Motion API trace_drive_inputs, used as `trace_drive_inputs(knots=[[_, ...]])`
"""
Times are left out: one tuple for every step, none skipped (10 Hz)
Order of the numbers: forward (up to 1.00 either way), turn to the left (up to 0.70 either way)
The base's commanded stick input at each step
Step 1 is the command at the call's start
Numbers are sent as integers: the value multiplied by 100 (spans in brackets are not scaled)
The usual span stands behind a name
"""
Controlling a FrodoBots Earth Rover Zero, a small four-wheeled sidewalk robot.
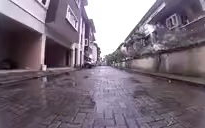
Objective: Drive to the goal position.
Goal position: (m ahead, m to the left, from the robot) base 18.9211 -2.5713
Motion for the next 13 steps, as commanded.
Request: trace_drive_inputs(knots=[[50, 0], [50, 0], [50, 0], [50, 0], [50, 0], [50, 0], [50, 0], [50, 0], [50, 0], [50, 0], [50, 0], [50, 0], [50, 0]])
